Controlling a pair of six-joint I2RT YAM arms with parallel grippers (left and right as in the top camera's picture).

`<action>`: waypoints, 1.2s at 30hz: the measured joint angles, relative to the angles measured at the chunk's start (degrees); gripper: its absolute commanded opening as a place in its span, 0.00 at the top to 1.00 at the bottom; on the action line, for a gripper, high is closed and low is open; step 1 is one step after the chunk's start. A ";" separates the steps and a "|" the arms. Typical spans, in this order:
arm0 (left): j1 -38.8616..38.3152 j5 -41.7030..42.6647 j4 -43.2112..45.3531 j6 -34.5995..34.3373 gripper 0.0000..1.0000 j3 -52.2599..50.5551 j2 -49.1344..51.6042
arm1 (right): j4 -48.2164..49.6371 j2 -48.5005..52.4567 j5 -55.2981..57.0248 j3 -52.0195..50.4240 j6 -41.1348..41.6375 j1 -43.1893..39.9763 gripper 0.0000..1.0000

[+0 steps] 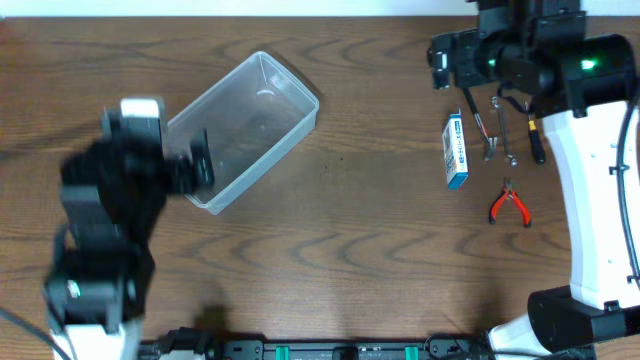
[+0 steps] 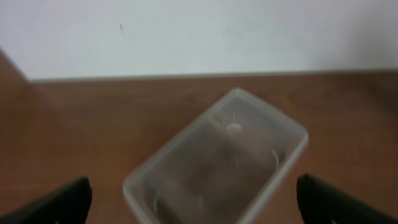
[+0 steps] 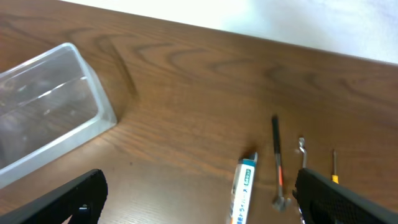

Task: Pack container
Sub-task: 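Move both grippers to opposite rims of the clear plastic container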

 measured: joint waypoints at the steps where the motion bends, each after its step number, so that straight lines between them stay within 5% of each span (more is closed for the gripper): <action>1: 0.00 -0.04 -3.76 0.02 0.02 5.62 4.11 | 0.63 0.00 0.57 0.02 -0.04 1.16 0.06; 6: 0.00 0.00 -16.52 0.02 0.02 28.09 18.71 | 3.06 0.61 2.93 0.28 -0.04 7.23 0.07; 10: 0.00 -0.02 -19.56 0.02 0.02 35.23 22.27 | 3.15 3.96 3.48 0.68 -0.17 11.52 0.07; 15: 0.00 -0.02 -21.27 0.00 0.02 35.95 22.12 | 3.61 12.39 2.89 0.68 -2.34 14.14 0.66; 16: 0.00 0.00 -21.99 0.00 0.02 35.95 22.12 | 4.20 13.77 2.49 0.68 -2.71 14.27 0.67; 19: 0.00 -0.02 -24.11 0.00 0.02 35.95 22.14 | 6.12 16.63 2.01 0.61 -2.82 14.93 0.47; 31: 0.00 -0.02 -28.96 -0.02 0.00 33.14 24.35 | 14.86 17.14 1.33 0.57 -3.67 17.62 0.42; 33: 0.00 0.00 -29.33 -0.33 0.12 31.61 26.49 | 14.95 17.14 1.33 0.57 -3.78 17.68 0.44; 36: 0.00 -0.04 -29.40 -0.96 0.42 29.44 29.57 | 15.04 17.20 1.33 0.57 -4.57 17.86 0.49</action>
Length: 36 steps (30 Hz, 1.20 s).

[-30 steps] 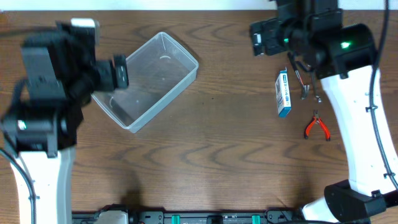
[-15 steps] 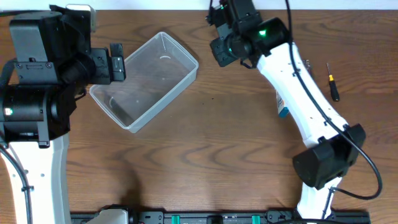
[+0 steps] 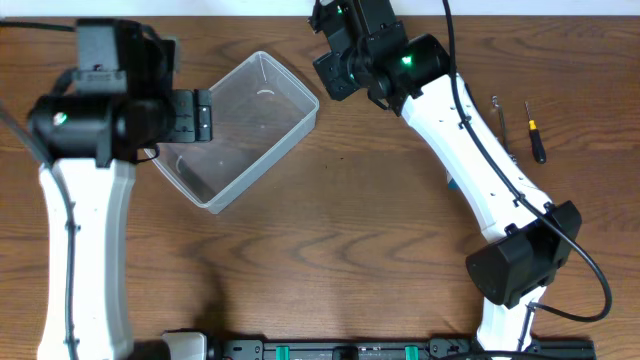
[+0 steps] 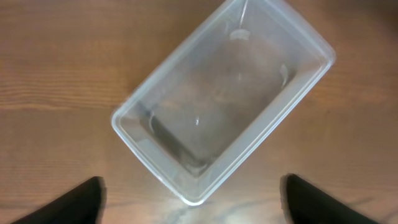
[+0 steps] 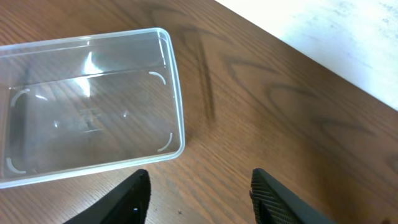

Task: Pack container
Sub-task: 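Move both grippers to opposite rims of the clear plastic container, then grip the container rims with left and right grippers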

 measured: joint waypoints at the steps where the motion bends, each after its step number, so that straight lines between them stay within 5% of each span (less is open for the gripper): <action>1: 0.00 0.04 -0.02 0.11 0.48 -0.92 1.33 | 0.02 0.13 0.00 0.00 -0.17 0.07 0.47; 5: 0.00 0.04 -0.17 -0.31 0.48 -3.19 5.86 | 0.26 1.09 0.04 0.00 -0.79 0.26 0.42; 12: 0.00 0.04 -0.15 -4.02 0.48 -4.07 12.79 | 0.63 5.57 0.11 0.00 -1.57 0.26 0.48; 26: 0.00 0.04 0.94 -13.05 0.81 -4.07 19.74 | 0.92 9.25 0.17 0.02 -3.26 0.28 0.49; 36: 0.00 0.04 2.01 -14.60 0.86 -4.07 23.12 | 0.87 9.73 0.17 0.00 -3.26 1.01 0.49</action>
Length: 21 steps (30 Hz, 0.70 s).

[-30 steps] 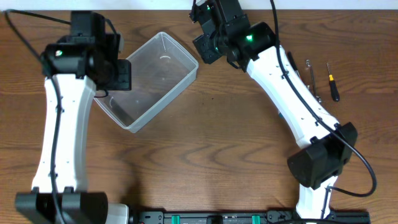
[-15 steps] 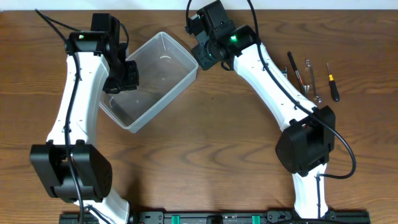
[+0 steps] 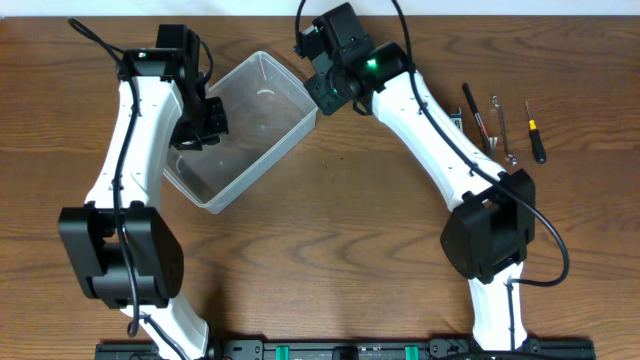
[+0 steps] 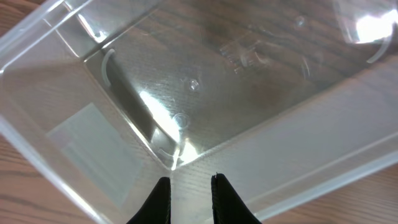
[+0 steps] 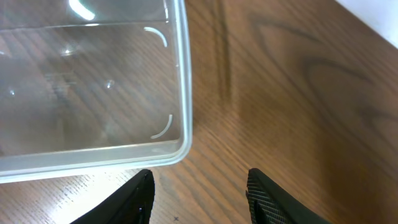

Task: Pack container
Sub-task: 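Grip the container rims with left and right grippers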

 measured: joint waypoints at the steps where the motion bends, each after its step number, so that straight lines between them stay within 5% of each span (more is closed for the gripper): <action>1: 0.00 0.00 0.04 -0.02 0.85 0.00 0.46 | -0.02 0.35 -0.02 0.00 0.00 0.20 0.49; 21: 0.00 0.00 2.34 0.13 0.92 0.00 2.25 | -1.75 6.49 0.02 0.00 -0.02 1.09 0.49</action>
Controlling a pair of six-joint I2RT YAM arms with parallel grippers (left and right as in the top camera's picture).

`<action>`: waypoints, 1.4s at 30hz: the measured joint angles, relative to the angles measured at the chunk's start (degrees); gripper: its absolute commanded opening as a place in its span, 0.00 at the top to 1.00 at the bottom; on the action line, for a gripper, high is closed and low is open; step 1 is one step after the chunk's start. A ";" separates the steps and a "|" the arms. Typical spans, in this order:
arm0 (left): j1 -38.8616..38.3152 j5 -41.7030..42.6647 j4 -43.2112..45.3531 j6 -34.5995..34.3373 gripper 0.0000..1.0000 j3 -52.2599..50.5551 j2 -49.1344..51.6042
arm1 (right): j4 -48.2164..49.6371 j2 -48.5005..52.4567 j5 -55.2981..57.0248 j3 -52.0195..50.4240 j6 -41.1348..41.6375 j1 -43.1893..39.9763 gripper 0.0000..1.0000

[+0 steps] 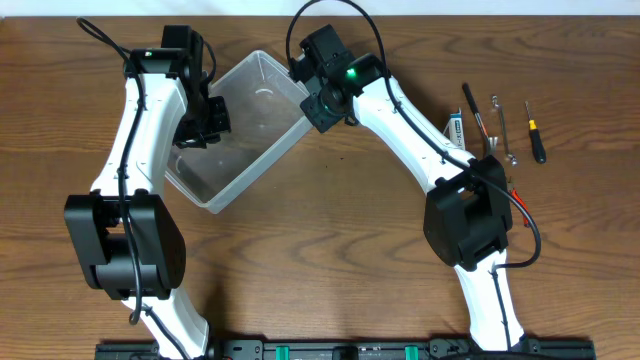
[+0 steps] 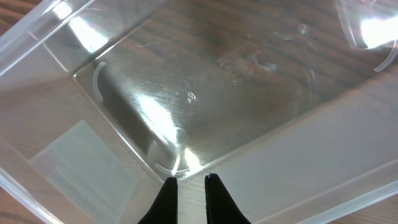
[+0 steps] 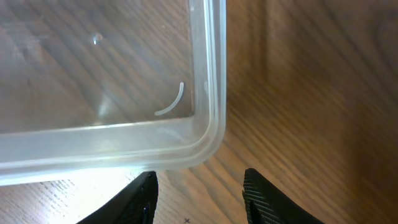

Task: Pack container
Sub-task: 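Grip the container rims with left and right grippers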

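The clear plastic container (image 1: 262,110) lies diagonally on the wooden table with nothing inside it. My left gripper (image 1: 207,118) is at its left long wall. In the left wrist view the left gripper (image 2: 189,179) has its fingers astride that wall (image 2: 280,162), a narrow gap between them, shut on it. My right gripper (image 1: 318,108) hangs low by the container's right corner. The right wrist view shows the right gripper (image 3: 200,175) open just outside the rounded corner (image 3: 208,134), touching nothing.
At the right of the table lie a dark pen-like tool (image 1: 474,108), a small wrench (image 1: 501,125) and a black-and-yellow screwdriver (image 1: 535,132). A blue-and-white box (image 1: 452,128) and red pliers (image 1: 513,196) are partly hidden behind the right arm.
My left fingers have drawn closer together on the container's wall. My right gripper has come lower and closer to the container's right corner, still open. The container has not shifted.
First my left arm was near the table's left front and the right one over the tools, both open. Then both hung above the container. Then the left straddled the left wall and the right neared the right corner; now the left grips the wall.
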 measured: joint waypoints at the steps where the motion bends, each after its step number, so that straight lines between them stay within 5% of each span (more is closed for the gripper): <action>1: 0.00 0.00 0.00 0.00 0.92 0.00 0.00 | 0.04 0.00 -0.02 0.00 0.02 0.00 0.49; 19: 0.00 0.02 -0.98 0.00 0.92 0.00 0.00 | 1.09 -3.50 -1.73 0.07 1.97 0.00 0.42; 26: 0.00 1.68 -2.25 0.00 0.92 0.00 0.00 | 3.30 -4.87 -2.80 0.57 3.17 -0.02 0.55; 34: 0.00 2.60 -2.71 0.00 0.91 0.00 0.00 | 9.84 -4.79 -2.80 0.57 4.02 -0.02 0.55; 42: 0.00 2.62 -3.48 0.00 0.92 0.00 0.00 | 11.65 -2.43 -2.82 0.61 4.76 0.00 0.48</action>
